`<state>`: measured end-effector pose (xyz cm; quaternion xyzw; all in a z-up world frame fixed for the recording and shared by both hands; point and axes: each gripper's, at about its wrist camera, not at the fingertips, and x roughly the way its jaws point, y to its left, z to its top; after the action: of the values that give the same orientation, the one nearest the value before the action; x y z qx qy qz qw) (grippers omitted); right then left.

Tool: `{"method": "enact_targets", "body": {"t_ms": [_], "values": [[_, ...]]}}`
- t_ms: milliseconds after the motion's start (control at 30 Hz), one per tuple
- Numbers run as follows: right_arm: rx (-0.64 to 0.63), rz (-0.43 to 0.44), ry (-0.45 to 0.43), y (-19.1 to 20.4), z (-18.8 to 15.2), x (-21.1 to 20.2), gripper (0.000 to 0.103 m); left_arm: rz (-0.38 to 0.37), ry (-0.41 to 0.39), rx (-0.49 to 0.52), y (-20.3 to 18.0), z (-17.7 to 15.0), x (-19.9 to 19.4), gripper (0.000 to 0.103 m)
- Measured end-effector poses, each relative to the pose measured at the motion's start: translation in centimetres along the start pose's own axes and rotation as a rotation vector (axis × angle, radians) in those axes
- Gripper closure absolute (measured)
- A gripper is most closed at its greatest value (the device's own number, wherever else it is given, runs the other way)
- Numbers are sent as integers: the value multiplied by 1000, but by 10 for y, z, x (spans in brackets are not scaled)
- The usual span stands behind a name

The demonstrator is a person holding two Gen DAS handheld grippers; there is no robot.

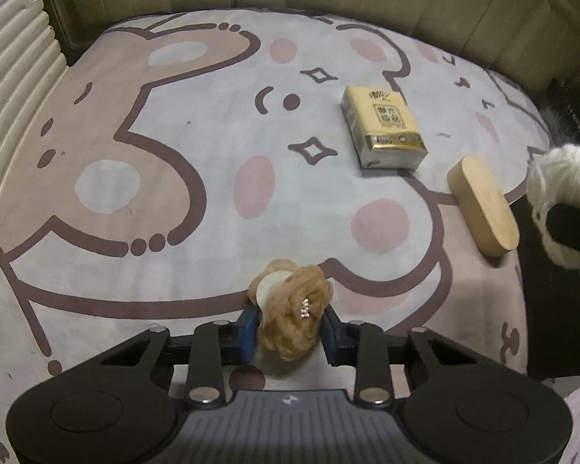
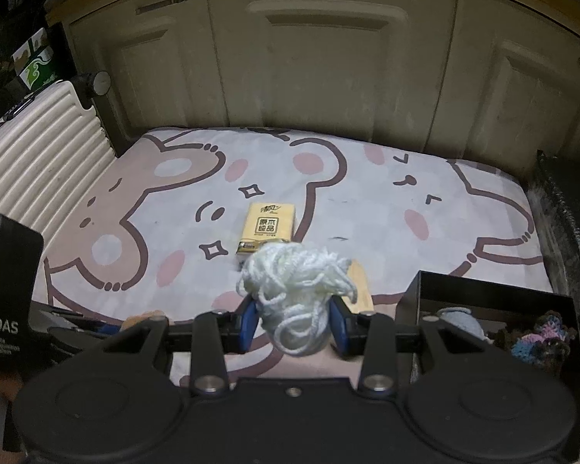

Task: Organize objects
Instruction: 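Lift the tan scrunchie and white yarn ball and carry both toward the black box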

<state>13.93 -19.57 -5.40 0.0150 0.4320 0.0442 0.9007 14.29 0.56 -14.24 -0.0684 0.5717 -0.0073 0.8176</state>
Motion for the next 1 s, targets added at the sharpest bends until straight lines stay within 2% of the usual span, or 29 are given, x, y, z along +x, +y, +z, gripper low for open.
{"method": "enact_targets", "body": {"t_ms": [233, 433, 600, 1000], "values": [[2, 1, -23, 0, 0, -8, 63, -20, -69, -1, -6, 4, -22, 69], [12, -7, -53, -2, 0, -21, 63, -6, -177, 47, -18, 9, -54, 69], [27, -15, -75, -8, 0, -32, 63, -27, -245, 70, -27, 8, -80, 69], [58, -28, -132, -26, -6, -67, 63, -69, -340, 125, -59, -1, -120, 69]]}}
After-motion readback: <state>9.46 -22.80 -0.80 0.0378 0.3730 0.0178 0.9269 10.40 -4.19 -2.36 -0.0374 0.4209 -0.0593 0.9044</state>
